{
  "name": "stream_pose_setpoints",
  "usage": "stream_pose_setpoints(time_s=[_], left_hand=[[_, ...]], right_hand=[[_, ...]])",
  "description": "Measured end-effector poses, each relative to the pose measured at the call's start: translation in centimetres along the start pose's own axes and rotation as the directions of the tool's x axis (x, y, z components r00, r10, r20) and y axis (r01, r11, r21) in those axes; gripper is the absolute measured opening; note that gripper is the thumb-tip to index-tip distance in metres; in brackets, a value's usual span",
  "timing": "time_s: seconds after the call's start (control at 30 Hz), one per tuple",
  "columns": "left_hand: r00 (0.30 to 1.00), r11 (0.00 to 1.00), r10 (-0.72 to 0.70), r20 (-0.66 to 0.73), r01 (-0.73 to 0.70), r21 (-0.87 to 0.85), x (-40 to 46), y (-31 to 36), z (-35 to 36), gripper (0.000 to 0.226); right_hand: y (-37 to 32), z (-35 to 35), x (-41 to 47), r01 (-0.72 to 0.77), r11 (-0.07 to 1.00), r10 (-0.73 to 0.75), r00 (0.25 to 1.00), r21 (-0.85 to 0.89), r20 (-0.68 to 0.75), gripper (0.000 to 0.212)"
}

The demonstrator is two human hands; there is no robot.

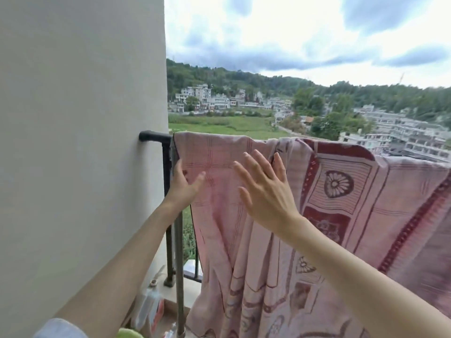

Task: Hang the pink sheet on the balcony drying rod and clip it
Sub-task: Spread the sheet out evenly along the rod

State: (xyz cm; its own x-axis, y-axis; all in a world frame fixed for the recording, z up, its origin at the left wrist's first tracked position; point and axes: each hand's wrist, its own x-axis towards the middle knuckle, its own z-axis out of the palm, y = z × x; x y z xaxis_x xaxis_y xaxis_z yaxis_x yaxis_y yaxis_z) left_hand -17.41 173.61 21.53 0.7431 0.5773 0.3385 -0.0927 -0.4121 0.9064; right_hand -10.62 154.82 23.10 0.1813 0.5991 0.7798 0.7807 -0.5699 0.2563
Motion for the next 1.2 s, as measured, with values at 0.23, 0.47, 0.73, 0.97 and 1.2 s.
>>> stream_pose_setpoints(time_s=[0.23, 0.47, 0.73, 0.97, 1.2], left_hand=[[0.992, 0.998, 0.000, -0.123, -0.007, -0.063, 3.4, 1.8, -0.4, 0.060], [0.938, 0.970, 0.207, -0.277, -0.160, 0.185, 4.9, 3.1, -2.9, 0.022], [0.764, 0.659, 0.627, -0.156, -0.412, 0.630, 2.9, 5.4, 5.5, 0.041], [0.683, 0.521, 0.697, 0.220, -0.693, 0.499, 0.6, 10.2, 16.0, 0.049], [0.680, 0.442, 0.669, 0.301, -0.690, 0.573, -2.6, 13.8, 24.9, 0.050]], right_hand=[[2.8, 1.3, 4.3, -0.180, 0.979, 0.186, 0.981, -0.095, 0.063, 0.050], [7.5, 2.3, 2.7, -0.017, 0.971, 0.018, 1.000, -0.239, 0.004, 0.055], [9.4, 0.4, -0.1, -0.183, 0.980, 0.180, 0.983, -0.082, -0.043, 0.045], [18.8, -3.8, -6.1, -0.293, 0.936, 0.311, 0.948, -0.194, 0.067, 0.053], [25.2, -6.7, -9.8, -0.169, 0.960, 0.184, 0.982, -0.225, 0.044, 0.044]])
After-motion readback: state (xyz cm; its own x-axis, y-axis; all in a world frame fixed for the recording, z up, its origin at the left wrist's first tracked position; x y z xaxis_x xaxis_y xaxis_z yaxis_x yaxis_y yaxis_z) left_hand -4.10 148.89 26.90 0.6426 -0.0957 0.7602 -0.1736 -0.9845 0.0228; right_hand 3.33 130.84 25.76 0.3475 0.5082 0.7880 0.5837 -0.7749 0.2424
